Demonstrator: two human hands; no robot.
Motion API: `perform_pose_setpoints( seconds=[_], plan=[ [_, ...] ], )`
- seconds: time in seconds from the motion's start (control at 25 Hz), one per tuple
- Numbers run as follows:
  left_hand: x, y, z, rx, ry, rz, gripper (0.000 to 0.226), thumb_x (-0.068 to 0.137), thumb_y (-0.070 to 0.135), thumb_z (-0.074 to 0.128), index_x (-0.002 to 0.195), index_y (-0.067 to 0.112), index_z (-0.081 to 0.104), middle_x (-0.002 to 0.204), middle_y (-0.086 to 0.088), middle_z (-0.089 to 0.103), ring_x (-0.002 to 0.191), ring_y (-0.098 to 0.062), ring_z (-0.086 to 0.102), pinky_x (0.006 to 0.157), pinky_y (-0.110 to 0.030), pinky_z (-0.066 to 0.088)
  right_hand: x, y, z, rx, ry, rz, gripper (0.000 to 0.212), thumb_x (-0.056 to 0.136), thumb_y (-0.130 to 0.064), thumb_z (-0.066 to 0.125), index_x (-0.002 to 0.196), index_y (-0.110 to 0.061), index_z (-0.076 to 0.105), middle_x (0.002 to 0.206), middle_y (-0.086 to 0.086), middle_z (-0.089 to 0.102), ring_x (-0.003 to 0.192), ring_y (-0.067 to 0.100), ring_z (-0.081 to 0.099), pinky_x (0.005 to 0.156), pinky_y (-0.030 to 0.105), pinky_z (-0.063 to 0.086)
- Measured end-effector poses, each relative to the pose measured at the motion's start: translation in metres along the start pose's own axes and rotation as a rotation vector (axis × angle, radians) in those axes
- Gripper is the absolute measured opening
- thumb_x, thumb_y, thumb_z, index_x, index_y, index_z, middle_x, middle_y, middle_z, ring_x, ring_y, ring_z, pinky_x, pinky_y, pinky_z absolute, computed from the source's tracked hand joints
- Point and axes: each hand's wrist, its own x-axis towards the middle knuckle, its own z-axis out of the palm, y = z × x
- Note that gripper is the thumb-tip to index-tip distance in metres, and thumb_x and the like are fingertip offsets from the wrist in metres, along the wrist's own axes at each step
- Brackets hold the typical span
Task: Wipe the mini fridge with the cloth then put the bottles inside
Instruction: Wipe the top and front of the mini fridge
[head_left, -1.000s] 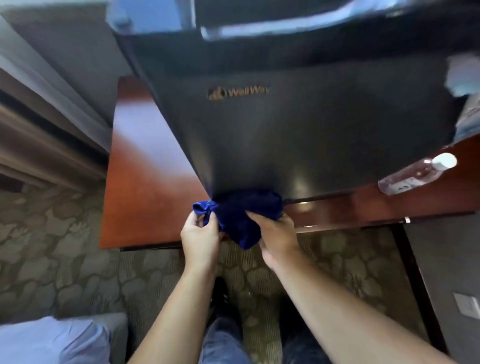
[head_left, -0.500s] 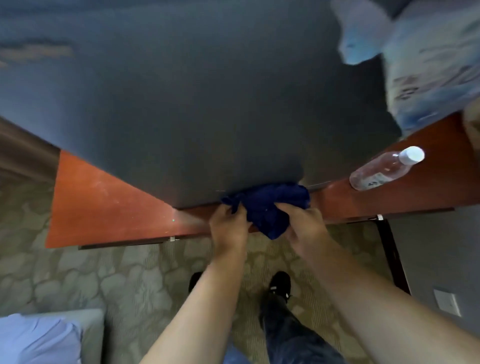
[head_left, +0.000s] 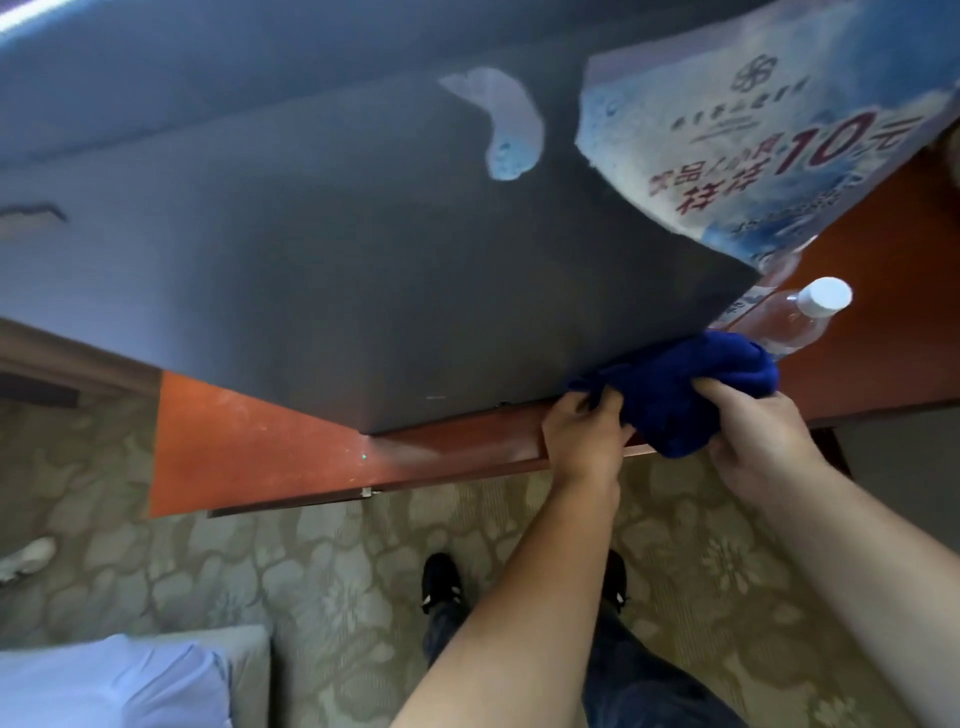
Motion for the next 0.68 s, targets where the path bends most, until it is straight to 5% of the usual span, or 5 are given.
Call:
perform_pose_setpoints(
  seconds=[0.2,0.36,0.48,0.68],
  plan=[
    [-0.005,0.032,-0.072,-0.007,0.017,0.067,0.01,0.096,0.012,0.067,0.103,0.008,0.073,0.108,-0.01,0.076,0.101,-0.02,0.074,0.08,-0.028,0.063,-0.042,0.036,0.055,0.087,-0.066,0.077,0.015,0.097,-0.004,0.064,0.103,-0.017,0.068,0.106,0.007,0.075,0.086,0.015,0.076,0.068,0.03,0.059],
    [-0.008,0.07,-0.153,-0.041,0.115,0.149,0.006,0.098,0.008,0.063,0.095,0.005,0.068,0.096,-0.012,0.076,0.088,-0.021,0.073,0.071,-0.026,0.062,-0.09,0.074,0.123,0.115,-0.155,0.127,0.021,0.095,0.002,0.064,0.113,-0.007,0.068,0.109,0.014,0.075,0.096,0.025,0.074,0.074,0.035,0.061],
    [-0.012,0.101,-0.214,0.006,0.178,0.217,0.014,0.094,0.015,0.067,0.091,0.001,0.068,0.093,-0.014,0.073,0.088,-0.024,0.067,0.075,-0.038,0.055,-0.124,0.106,0.175,0.141,-0.226,0.162,0.02,0.095,0.006,0.063,0.11,-0.006,0.069,0.105,0.015,0.075,0.083,0.019,0.077,0.062,0.029,0.062],
    [-0.031,0.143,-0.266,0.125,0.241,0.368,0.029,0.081,0.034,0.077,0.1,0.013,0.074,0.101,-0.013,0.079,0.09,-0.025,0.071,0.088,-0.049,0.058,-0.162,0.137,0.236,0.239,-0.228,0.185,0.023,0.093,0.014,0.059,0.095,-0.008,0.067,0.095,0.015,0.073,0.065,0.011,0.075,0.064,0.025,0.064]
  ],
)
